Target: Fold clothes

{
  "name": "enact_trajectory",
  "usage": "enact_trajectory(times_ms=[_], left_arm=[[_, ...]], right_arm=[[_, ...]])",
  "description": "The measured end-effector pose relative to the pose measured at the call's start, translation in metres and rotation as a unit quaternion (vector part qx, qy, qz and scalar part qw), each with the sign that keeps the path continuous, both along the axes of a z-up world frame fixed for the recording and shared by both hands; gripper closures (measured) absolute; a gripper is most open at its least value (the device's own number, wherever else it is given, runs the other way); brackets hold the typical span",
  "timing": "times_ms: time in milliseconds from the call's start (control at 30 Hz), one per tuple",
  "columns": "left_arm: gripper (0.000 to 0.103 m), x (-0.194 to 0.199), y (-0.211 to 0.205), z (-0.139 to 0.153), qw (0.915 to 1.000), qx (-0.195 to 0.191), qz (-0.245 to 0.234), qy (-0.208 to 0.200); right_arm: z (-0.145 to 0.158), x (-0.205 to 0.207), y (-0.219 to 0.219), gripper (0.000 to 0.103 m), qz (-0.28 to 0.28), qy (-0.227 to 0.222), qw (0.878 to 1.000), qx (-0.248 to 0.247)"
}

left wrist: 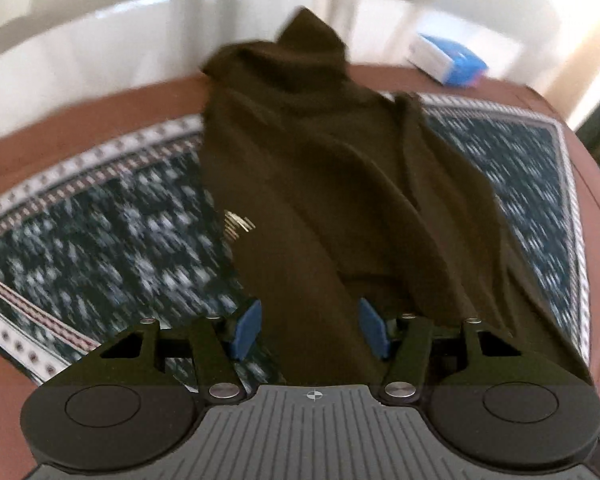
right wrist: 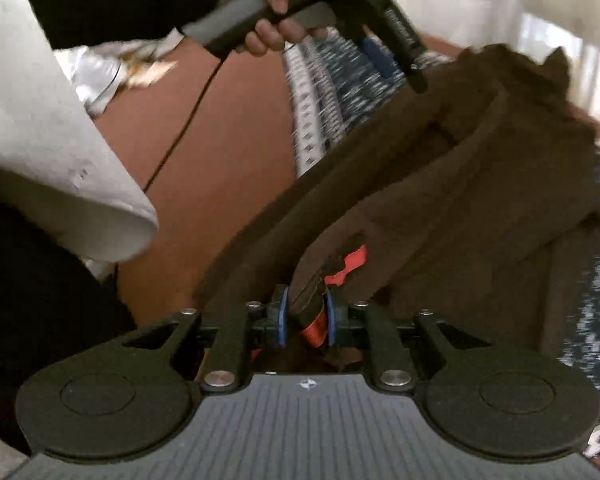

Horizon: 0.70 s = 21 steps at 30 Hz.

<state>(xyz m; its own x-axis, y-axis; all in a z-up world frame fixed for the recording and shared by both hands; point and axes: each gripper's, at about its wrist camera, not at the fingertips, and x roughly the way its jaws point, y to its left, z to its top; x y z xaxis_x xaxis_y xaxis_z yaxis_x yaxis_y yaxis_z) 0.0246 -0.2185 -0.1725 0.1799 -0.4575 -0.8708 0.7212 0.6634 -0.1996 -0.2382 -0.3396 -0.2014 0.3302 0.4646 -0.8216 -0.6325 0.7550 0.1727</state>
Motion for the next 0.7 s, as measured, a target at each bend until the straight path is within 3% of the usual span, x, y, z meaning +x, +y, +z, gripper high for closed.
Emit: enact_trajectory(times_ms=[233, 433, 567, 600, 633, 700], left_arm=[[0.031, -0.027, -0.032, 0.002, 0.999, -0.026, -0.036, 0.006], [0.029, 0.0, -0.077, 0.002, 0.999, -0.045, 0.009, 0.002], [0.029, 0.019, -0.099, -0.008, 0.9992, -0.027, 0.03, -0.003], [0.036, 0.023, -0.103, -0.011, 0.9991, -0.024, 0.035, -0.001], [0.079, 0.026, -0.104, -0.012, 0.999, -0.024, 0.036, 0.004], [0.084, 0.031, -0.099, -0.01, 0.998, -0.04, 0.046, 0.018]], right_arm=[[0.009, -0.005, 0.008, 0.079, 0.003, -0.01, 1.0, 0.012], [0.013, -0.005, 0.004, 0.079, -0.004, -0.011, 1.0, 0.006], [0.016, -0.012, -0.002, 0.079, -0.017, -0.014, 1.0, 0.006], [0.017, -0.014, -0.004, 0.079, -0.02, -0.015, 1.0, 0.006], [0.018, -0.016, -0.005, 0.079, -0.023, -0.016, 1.0, 0.005], [0.02, -0.019, -0.008, 0.079, -0.028, -0.018, 0.999, 0.003]])
